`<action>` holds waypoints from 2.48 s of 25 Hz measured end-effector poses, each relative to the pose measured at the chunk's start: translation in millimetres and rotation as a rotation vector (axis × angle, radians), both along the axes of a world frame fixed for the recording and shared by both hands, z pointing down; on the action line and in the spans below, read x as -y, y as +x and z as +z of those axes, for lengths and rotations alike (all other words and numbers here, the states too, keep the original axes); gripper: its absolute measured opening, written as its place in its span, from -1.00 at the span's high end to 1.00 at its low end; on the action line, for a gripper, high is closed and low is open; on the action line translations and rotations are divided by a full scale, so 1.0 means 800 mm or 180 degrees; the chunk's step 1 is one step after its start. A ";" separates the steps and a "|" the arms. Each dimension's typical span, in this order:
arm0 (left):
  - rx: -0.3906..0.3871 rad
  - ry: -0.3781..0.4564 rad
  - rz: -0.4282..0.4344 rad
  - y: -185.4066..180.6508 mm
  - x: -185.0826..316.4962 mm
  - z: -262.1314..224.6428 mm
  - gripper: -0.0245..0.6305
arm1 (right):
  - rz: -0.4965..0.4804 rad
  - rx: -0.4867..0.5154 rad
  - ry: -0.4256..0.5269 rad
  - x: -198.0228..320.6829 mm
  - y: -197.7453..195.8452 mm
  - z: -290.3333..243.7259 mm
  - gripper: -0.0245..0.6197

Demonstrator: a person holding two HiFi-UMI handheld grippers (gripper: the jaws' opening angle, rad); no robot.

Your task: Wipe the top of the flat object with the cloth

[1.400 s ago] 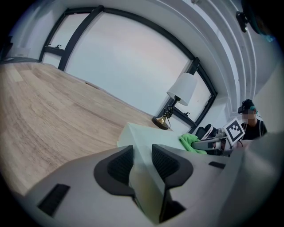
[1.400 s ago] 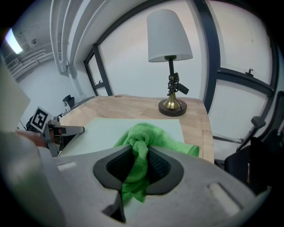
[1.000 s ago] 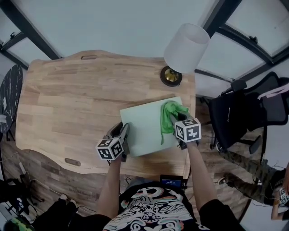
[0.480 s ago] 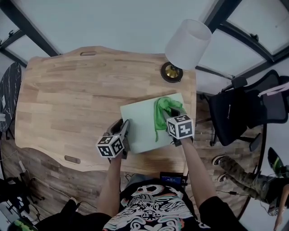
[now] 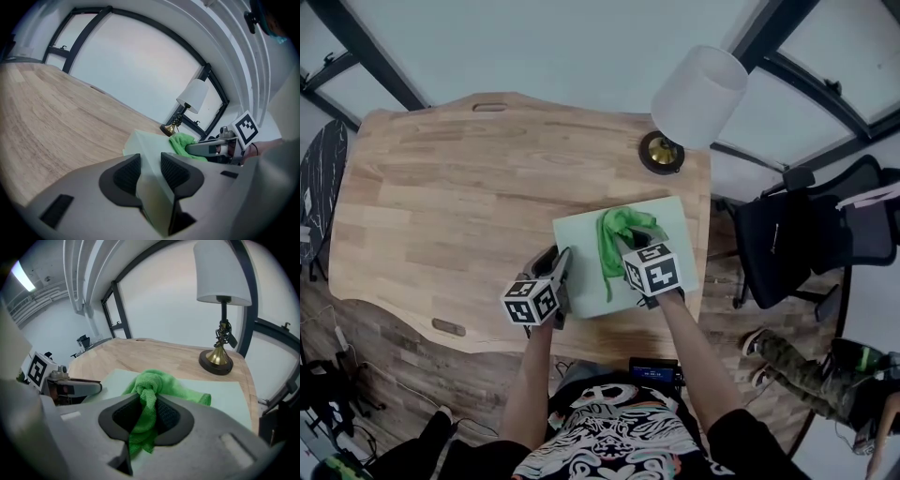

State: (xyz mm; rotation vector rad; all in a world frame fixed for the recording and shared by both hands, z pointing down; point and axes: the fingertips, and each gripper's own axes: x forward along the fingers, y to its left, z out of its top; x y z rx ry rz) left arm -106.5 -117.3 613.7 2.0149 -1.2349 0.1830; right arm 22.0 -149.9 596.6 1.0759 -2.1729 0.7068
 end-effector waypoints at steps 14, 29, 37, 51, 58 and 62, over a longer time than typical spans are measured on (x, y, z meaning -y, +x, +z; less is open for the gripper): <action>0.0004 0.0012 -0.0022 0.001 0.000 0.001 0.51 | -0.0373 0.0036 -0.0016 -0.023 -0.055 -0.001 0.70; -0.0010 0.0022 -0.0035 0.000 0.001 0.003 0.51 | -0.0642 0.0081 -0.0066 -0.061 -0.080 0.000 0.70; 0.0027 0.0076 -0.0074 -0.002 0.000 0.001 0.51 | -0.0765 0.0125 -0.0126 -0.087 -0.092 -0.001 0.70; 0.0051 0.0050 -0.0053 -0.002 0.002 0.001 0.51 | -0.0924 0.0155 -0.0165 -0.106 -0.093 -0.002 0.70; 0.0064 0.0012 -0.0028 -0.001 0.002 0.000 0.51 | -0.0890 0.0028 0.0022 -0.094 -0.082 -0.001 0.69; 0.0073 0.0014 -0.0028 -0.001 0.002 0.000 0.51 | -0.0772 -0.0007 0.0069 -0.079 -0.065 -0.001 0.70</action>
